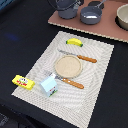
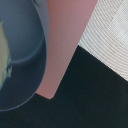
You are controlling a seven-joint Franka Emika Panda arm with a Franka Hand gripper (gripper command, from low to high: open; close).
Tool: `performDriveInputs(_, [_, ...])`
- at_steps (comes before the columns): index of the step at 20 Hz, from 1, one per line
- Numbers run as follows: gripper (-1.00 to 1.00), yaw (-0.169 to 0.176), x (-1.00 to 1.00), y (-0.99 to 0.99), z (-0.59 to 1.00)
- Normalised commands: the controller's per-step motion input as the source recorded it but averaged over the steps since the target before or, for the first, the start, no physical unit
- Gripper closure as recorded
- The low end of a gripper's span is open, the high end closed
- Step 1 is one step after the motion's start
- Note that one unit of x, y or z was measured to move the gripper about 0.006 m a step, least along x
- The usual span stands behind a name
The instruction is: Interact with the objects in diverse but meaningful ways.
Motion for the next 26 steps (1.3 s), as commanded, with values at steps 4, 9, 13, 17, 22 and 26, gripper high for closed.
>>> performDriveInputs(4, [-1.00,0.002,-0.81,-0.21,-0.49])
performDriveInputs(9, [-1.00,0.000,-0.68,-0.15,-0.44])
performDriveInputs(13, [-1.00,0.005,-0.58,-0.02,-0.31])
performDriveInputs(17, [-1.00,0.002,-0.51,-0.01,-0.26])
performDriveInputs(22, [-1.00,-0.021,-0.17,0.00,0.16])
performDriveInputs(26, [-1.00,-0.038,-0.25,-0.08,0.01])
